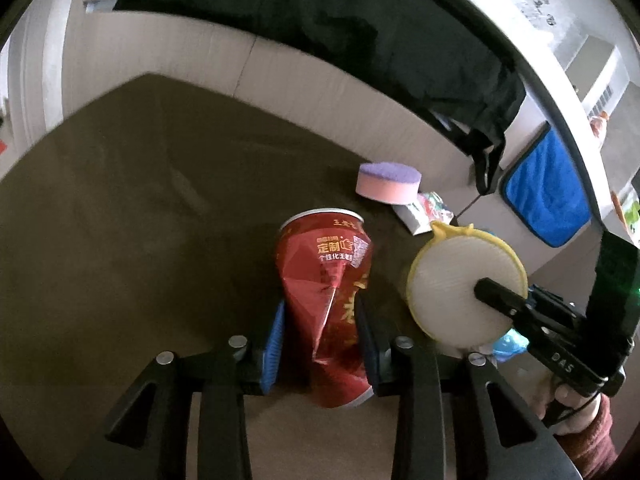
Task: Collect trash
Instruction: 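Carry the red can and yellow lid over the blue bin and open both tools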
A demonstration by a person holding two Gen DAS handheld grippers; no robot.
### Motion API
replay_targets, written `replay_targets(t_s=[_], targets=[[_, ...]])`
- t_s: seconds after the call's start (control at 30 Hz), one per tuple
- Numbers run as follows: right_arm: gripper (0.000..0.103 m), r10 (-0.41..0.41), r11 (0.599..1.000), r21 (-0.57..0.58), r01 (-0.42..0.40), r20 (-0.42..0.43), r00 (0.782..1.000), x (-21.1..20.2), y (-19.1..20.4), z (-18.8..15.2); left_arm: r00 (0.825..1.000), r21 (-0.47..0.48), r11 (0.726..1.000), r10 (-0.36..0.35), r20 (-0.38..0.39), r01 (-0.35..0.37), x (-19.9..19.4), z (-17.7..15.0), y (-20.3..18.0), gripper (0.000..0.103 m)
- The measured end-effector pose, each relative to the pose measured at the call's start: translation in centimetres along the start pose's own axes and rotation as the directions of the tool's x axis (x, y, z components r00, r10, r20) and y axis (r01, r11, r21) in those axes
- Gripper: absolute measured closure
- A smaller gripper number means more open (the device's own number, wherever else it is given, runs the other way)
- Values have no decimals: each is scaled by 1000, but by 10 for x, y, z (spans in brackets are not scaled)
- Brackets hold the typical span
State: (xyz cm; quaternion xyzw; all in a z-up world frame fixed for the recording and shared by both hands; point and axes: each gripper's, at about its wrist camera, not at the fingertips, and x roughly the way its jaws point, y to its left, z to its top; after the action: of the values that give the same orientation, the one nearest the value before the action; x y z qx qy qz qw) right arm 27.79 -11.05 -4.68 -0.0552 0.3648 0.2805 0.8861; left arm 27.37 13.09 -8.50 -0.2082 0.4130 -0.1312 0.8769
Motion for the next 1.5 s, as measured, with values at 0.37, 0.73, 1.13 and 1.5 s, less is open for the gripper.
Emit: replay_targets(t_s=[0.37, 0.73, 1.13, 1.5], targets=[[90, 48, 997, 52, -50, 38, 998, -20, -19, -6, 997, 64, 997, 30, 64, -34, -11, 16, -43, 76], [90, -25, 998, 62, 14, 182, 983, -96, -52, 28, 959, 243, 968, -14, 283, -58, -63, 58, -147, 76], [90, -230, 968, 168, 186, 296, 927, -191, -131, 22, 905, 423, 896, -64, 420, -133, -59, 45, -273, 76], [90, -318, 930, 272, 249, 252, 914, -210, -204, -23, 949, 475, 875, -69, 309, -91, 8, 15, -327, 76]])
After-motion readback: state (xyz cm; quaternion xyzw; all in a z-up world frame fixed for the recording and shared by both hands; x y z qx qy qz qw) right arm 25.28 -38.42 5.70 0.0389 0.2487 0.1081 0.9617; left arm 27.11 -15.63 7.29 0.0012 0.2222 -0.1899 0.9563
